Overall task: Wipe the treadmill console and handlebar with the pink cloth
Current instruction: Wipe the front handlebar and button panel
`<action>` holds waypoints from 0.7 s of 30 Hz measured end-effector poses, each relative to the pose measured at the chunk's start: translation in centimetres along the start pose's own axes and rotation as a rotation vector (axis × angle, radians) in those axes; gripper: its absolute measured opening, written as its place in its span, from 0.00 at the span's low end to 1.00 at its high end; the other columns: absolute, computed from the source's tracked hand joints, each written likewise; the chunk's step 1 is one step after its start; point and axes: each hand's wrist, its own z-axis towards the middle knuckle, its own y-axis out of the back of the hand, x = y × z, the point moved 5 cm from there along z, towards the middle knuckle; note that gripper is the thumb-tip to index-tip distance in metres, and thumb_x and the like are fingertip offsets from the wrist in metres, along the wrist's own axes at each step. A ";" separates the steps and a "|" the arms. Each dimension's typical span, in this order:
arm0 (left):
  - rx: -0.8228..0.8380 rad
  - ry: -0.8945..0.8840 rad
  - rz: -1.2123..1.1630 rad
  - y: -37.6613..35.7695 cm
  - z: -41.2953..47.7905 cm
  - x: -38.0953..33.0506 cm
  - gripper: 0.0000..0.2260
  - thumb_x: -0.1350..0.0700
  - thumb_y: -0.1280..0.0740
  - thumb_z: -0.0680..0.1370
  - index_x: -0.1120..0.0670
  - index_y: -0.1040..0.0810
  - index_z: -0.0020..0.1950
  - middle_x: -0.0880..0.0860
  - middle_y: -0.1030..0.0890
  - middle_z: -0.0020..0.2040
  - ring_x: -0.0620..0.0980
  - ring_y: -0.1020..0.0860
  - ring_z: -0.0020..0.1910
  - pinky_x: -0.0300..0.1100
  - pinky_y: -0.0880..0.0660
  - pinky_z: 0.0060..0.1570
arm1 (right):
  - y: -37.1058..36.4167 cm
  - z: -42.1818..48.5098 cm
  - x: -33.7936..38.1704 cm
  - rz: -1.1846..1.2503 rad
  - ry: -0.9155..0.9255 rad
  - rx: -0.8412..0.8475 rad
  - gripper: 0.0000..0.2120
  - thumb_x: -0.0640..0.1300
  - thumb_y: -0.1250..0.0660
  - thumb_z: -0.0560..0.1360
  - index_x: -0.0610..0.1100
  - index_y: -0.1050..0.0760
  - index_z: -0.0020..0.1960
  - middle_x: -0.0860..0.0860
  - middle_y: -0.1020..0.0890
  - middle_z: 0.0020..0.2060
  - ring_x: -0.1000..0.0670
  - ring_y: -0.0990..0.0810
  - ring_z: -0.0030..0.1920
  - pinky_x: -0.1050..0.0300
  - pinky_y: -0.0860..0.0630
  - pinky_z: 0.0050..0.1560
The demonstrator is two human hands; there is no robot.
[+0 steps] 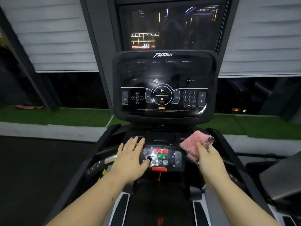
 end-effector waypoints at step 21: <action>0.125 0.024 -0.042 -5.0 0.2 7.1 0.39 0.32 0.44 0.81 0.44 0.59 0.85 0.50 0.53 0.85 0.52 0.58 0.84 0.58 0.55 0.81 | -10.7 -1.4 -5.9 -0.923 0.302 -0.047 0.30 0.43 0.40 0.82 0.51 0.40 0.83 0.51 0.43 0.83 0.50 0.51 0.83 0.47 0.53 0.83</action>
